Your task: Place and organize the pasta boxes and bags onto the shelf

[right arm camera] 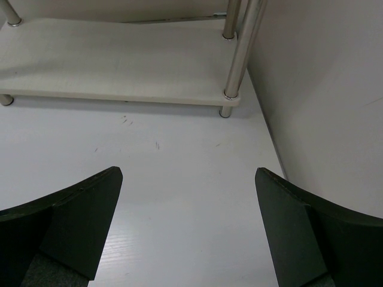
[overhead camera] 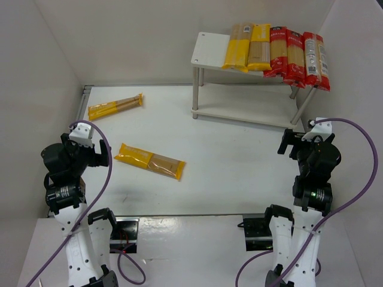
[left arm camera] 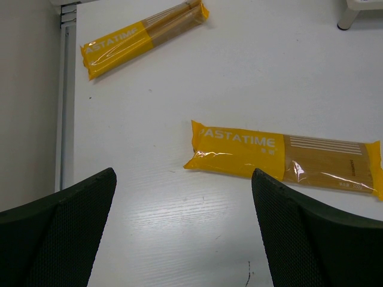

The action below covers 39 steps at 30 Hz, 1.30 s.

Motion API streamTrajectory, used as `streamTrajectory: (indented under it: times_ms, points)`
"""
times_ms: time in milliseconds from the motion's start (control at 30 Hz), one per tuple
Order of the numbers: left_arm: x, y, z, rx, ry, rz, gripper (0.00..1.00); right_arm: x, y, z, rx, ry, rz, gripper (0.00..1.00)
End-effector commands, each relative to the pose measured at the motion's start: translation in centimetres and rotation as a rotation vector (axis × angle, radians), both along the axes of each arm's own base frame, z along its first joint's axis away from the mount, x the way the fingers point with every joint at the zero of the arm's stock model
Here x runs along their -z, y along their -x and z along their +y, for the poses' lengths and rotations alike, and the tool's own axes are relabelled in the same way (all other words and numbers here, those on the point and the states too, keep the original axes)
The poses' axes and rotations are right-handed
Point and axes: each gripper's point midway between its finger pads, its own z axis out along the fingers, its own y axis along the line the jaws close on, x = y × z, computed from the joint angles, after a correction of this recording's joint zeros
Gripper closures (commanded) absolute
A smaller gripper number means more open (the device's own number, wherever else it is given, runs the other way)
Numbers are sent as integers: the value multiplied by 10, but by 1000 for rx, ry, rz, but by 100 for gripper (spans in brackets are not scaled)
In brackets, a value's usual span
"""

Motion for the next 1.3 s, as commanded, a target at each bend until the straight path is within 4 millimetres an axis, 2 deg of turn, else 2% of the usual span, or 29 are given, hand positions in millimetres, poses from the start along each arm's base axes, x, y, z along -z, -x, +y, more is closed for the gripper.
streamTrajectory:
  times_ms: [0, 1267]
  points:
    - [-12, -1, -4, 21, -8, -40, 1, -3, 0, 4, -30, 17, -9, 0]
    - [-8, -3, -3, 21, -1, -23, 1, -5, 2, 7, -49, 26, -18, 0]
